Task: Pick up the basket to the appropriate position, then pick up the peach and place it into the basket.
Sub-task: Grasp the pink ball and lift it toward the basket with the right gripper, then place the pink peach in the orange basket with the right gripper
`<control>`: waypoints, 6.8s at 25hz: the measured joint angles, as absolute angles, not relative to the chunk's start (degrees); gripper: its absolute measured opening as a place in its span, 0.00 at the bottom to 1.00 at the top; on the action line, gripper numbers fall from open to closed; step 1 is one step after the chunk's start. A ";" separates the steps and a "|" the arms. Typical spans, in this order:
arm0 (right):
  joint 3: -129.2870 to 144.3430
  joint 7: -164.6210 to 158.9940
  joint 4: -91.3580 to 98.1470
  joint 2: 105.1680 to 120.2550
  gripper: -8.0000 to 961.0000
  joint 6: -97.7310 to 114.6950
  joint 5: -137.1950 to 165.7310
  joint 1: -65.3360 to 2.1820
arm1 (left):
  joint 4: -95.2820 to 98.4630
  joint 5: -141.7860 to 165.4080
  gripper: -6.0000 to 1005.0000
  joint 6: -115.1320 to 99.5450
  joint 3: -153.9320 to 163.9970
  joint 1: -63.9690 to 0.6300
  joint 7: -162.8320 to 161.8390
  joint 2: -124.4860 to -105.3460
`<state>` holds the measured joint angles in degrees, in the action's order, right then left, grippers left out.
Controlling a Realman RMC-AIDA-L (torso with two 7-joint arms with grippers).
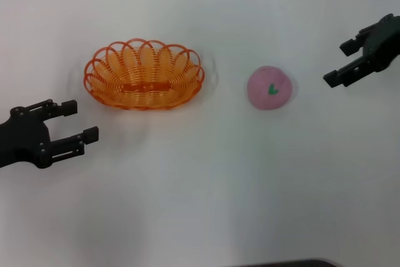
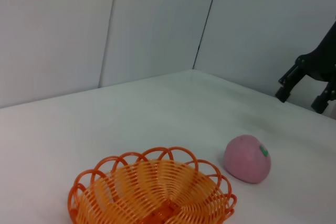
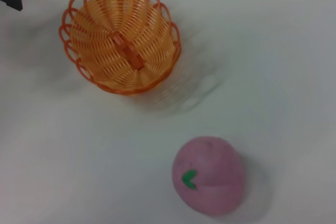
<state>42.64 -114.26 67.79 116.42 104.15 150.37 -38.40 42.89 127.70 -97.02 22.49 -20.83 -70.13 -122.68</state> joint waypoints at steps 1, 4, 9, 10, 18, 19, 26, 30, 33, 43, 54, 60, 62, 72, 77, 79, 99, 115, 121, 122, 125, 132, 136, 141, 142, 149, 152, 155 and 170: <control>42.92 -114.34 67.43 116.58 0.96 103.74 150.38 -38.69 | 42.89 127.70 0.75 -97.02 22.56 -20.83 -70.13 -122.72; 43.82 -114.58 66.82 117.28 0.96 101.99 150.40 -39.54 | 42.89 127.70 0.75 -97.02 22.61 -20.82 -70.14 -122.80; 46.18 -114.65 65.24 118.52 0.96 99.30 150.42 -41.24 | 42.89 127.70 0.75 -97.03 23.23 -20.65 -70.19 -122.88; 46.75 -114.67 64.75 118.71 0.96 98.71 150.43 -41.55 | 42.89 127.71 0.75 -97.03 23.47 -20.61 -70.23 -122.91; 50.58 -114.77 59.62 119.22 0.96 93.20 150.47 -44.60 | 42.80 127.83 0.75 -97.03 23.91 -20.39 -70.31 -123.12; 50.82 -114.77 59.14 119.24 0.96 92.82 150.47 -44.94 | 42.80 127.84 0.75 -97.03 23.91 -20.39 -70.31 -123.13; 52.49 -114.84 57.37 119.26 0.96 91.49 150.47 -46.23 | 42.80 127.88 0.75 -97.21 23.91 -20.39 -70.31 -123.14; 52.62 -114.92 57.34 119.26 0.96 91.32 150.47 -46.35 | 42.80 127.89 0.75 -97.19 23.91 -20.39 -70.31 -123.14; 52.64 -114.96 57.31 119.26 0.96 91.03 150.47 -46.44 | 42.80 127.89 0.75 -97.15 23.91 -20.39 -70.32 -123.14; 54.15 -115.48 56.47 119.26 0.96 90.20 150.62 -46.59 | 42.80 127.88 0.75 -97.81 24.22 -20.70 -70.86 -123.14; 59.68 -117.21 48.08 119.27 0.96 84.02 152.59 -48.69 | 42.21 127.88 0.75 -97.47 24.99 -20.81 -70.93 -123.13; 61.01 -117.29 46.60 119.44 0.96 82.94 152.63 -49.01 | 42.04 127.88 0.75 -97.49 25.07 -20.83 -70.93 -123.13; 61.05 -117.30 46.33 119.44 0.96 82.71 152.62 -49.03 | 41.92 127.88 0.75 -97.49 25.06 -20.84 -70.93 -123.15; 61.04 -117.33 46.04 119.44 0.96 82.18 152.60 -49.04 | 41.66 127.88 0.75 -97.78 25.04 -20.92 -70.93 -123.22; 61.10 -117.34 44.70 119.45 0.96 81.11 152.63 -49.48 | 41.65 127.88 0.75 -97.74 25.05 -20.92 -70.86 -123.22; 61.10 -117.34 44.53 119.44 0.96 80.75 152.64 -49.51 | 41.65 127.88 0.75 -97.72 25.05 -20.92 -70.86 -123.22; 61.13 -117.51 43.85 119.35 0.84 79.45 152.61 -49.68 | 41.48 127.88 0.75 -98.02 25.04 -20.92 -70.88 -123.31; 61.35 -117.33 44.16 119.44 0.48 79.54 152.43 -49.81 | 41.42 127.85 0.75 -97.69 25.05 -21.01 -70.93 -123.55; 61.35 -117.33 44.07 119.45 0.36 79.61 152.51 -49.99 | 41.39 127.79 0.75 -97.75 25.05 -21.01 -70.93 -123.58; 61.35 -117.33 44.07 119.44 0.35 79.64 152.52 -50.01 | 41.39 127.79 0.75 -97.74 25.05 -21.01 -70.93 -123.58; 61.35 -117.33 44.10 119.44 0.33 79.73 152.54 -50.02 | 41.40 127.79 0.75 -97.73 25.05 -21.01 -70.93 -123.58; 61.35 -117.34 44.13 119.44 0.25 79.76 152.66 -50.02 | 41.39 127.81 0.75 -97.68 25.04 -21.01 -70.93 -123.64; 61.39 -117.33 44.03 119.44 0.24 79.68 152.67 -50.07 | 41.39 127.68 0.75 -97.77 24.80 -20.98 -70.93 -123.66; 61.42 -117.33 44.01 119.44 0.22 79.68 152.67 -50.06 | 41.39 127.60 0.75 -97.88 24.78 -20.88 -70.93 -123.67; 61.43 -117.33 44.00 119.44 0.21 79.71 152.67 -50.02 | 41.39 127.55 0.75 -97.89 24.76 -20.84 -70.93 -123.67; 61.44 -117.33 43.96 119.44 0.20 79.78 152.67 -49.92 | 41.36 127.43 0.75 -97.90 24.70 -20.79 -70.93 -123.66; 61.44 -117.33 43.97 119.44 0.20 79.84 152.66 -49.86 | 41.21 127.43 0.75 -97.77 24.71 -20.84 -70.93 -123.66; 61.43 -117.33 44.50 119.42 0.20 80.50 152.60 -49.79 | 41.20 127.43 0.75 -97.66 24.71 -20.84 -70.93 -123.66; 60.84 -120.21 64.71 119.44 0.20 97.07 151.98 -50.28 | 40.71 127.44 0.75 -97.07 24.58 -20.57 -70.93 -123.66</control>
<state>60.84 -120.22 64.71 119.44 97.07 151.98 -50.28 40.71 127.44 -97.07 24.58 -20.57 -70.93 -123.66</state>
